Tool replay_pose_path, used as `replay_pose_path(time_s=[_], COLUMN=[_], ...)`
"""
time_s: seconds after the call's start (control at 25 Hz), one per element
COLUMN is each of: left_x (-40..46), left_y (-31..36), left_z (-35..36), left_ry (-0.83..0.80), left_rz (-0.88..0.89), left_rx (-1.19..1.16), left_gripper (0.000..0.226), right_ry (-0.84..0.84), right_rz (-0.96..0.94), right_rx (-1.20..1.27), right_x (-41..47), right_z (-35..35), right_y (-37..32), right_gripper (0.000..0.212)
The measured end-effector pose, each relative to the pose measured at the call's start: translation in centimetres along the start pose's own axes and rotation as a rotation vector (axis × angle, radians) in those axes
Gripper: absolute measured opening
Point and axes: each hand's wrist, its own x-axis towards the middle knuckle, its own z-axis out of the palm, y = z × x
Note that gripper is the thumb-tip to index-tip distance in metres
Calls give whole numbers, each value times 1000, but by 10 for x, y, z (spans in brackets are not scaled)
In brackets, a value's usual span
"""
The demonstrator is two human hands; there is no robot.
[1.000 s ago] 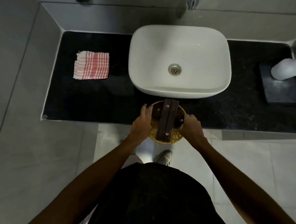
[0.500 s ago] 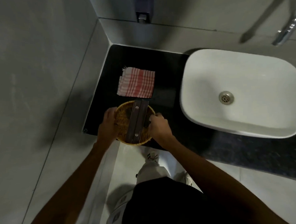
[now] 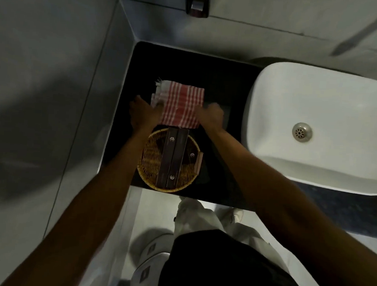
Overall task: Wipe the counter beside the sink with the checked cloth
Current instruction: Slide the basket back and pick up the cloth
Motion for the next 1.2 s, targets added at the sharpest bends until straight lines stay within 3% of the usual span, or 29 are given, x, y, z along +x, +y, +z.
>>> replay_pose_path(time_s=[0.04,0.12,0.16,0.28,0.36,0.44,0.56,0.68,0.84,1.0,1.2], left_x=[-8,4,7,-20,-53,-96,-203,-302,-422,-476,-499], left_y=[45,61,64,60,56,61,126,190,268,315,374], left_z=[33,34,35,14,-11,-18,69,172,329,459,557], left_ry=[-73,-115,-158,-240,-198,-237,-358,-610,-856,-902,-875], left_rz=[-13,-45,-44,-57,-89,-62,-31,10,69,-10,29], left_rx=[88,48,-31,-301,-461,-626,-764,-816,-592,-325,-198], left_gripper=[106,108,91,22,9,18,37,42,39,41,32], right_ry=[-14,-132,-172,-234,-256,-251,-169,-46,159,181,206], right_rz=[44,18,-33,-74,-150,-224,-308,-284,-133,98,170], right_rx=[20,-48,-89,35,129,166,299,331,202,82,109], right_x=[21,25,25,1,-26,-53,-73,-73,-54,-27,27], right_z=[-31,-14,-7,-14,-34,-78,-239,-377,-543,-643,-714], right_y=[12,-4,-13,-39,-45,-35,47,144,285,390,451], right_gripper=[21,48,58,54,49,45,39,40,35,48,32])
